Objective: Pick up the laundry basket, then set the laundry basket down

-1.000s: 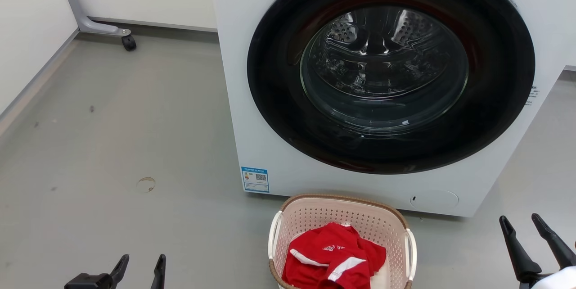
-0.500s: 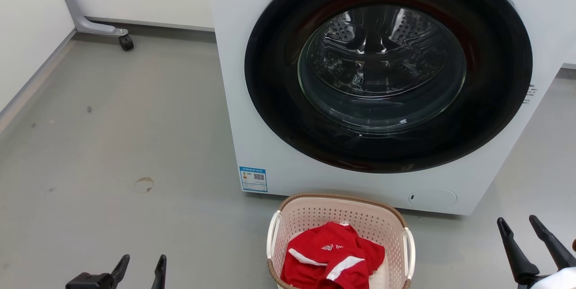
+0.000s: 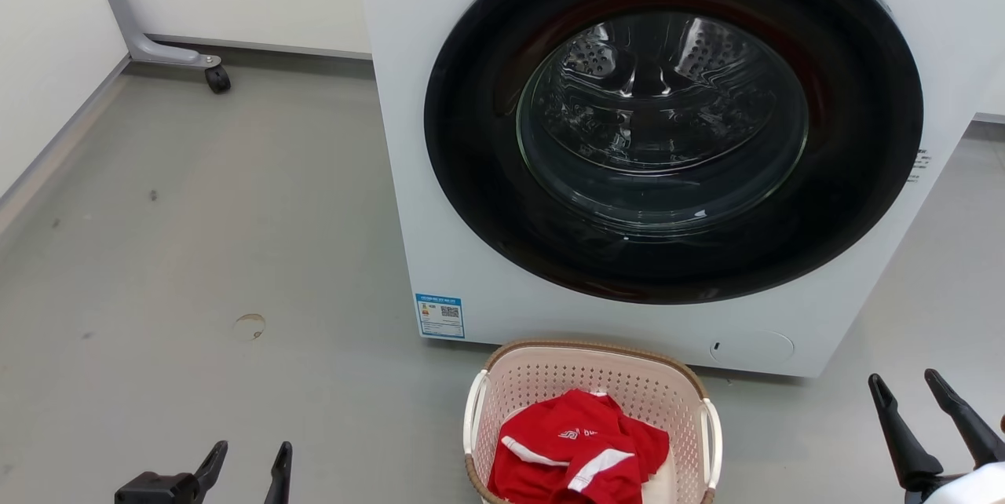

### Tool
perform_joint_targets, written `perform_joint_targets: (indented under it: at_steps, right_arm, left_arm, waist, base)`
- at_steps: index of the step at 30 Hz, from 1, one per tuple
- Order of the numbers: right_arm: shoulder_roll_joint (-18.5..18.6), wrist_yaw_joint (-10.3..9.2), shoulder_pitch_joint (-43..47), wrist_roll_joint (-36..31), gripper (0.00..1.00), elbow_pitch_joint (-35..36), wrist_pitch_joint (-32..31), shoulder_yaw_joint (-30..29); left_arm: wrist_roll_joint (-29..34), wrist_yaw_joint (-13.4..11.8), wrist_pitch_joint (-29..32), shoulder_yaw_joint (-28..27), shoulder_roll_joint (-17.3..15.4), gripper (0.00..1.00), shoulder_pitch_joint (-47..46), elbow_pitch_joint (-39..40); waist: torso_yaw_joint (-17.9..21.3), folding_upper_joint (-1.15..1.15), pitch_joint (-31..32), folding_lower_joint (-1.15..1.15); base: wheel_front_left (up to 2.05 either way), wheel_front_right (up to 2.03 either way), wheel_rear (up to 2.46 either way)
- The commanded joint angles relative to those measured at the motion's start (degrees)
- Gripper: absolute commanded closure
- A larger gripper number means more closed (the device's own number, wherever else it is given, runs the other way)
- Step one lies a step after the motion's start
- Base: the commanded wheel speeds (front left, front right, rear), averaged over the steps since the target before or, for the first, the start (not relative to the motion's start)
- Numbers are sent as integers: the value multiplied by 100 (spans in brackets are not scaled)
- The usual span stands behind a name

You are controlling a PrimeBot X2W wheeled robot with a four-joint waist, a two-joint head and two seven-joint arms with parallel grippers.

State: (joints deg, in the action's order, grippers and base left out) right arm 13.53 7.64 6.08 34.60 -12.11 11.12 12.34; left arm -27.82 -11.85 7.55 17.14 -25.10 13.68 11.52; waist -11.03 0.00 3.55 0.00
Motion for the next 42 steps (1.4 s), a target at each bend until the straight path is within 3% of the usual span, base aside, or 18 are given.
perform_joint_targets:
  at_steps: [1, 24, 25, 32, 36, 42]
  right_arm:
    - [233, -15, -253, -39, 0, 168, 61, 42]
    - [193, -15, -210, -106, 0, 304, -12, -28]
    - [-6, 1, 2, -60, 100, 155, -4, -56]
    - [-250, 2, 88, 62, 100, -6, -31, -23]
    - [-272, 1, 53, 253, 100, -1, -90, -74]
    - [-308, 0, -24, 538, 100, -27, -167, -153]
  left_arm:
    - [37, -60, -10, -229, -110, 0, -322, 182]
    - [-56, -38, -122, -237, -144, 0, -339, 101]
    - [-51, -42, -57, 4, -30, 100, -1, -20]
    - [-184, -22, -56, 59, 172, 100, -8, -294]
    - [-400, 44, -69, -17, 230, 100, -63, -362]
    - [-721, 142, -83, -124, 318, 100, -161, -482]
  waist:
    - [3, 0, 1, 0]
    - [-10, 0, -15, 0]
    - [-8, 0, -16, 0]
    - [2, 0, -25, 1]
    - [48, 0, -24, 13]
    - [105, 0, -52, 1]
  base:
    - [0, 0, 0]
    - [0, 0, 0]
    - [0, 0, 0]
    - [0, 0, 0]
    - [0, 0, 0]
    - [0, 0, 0]
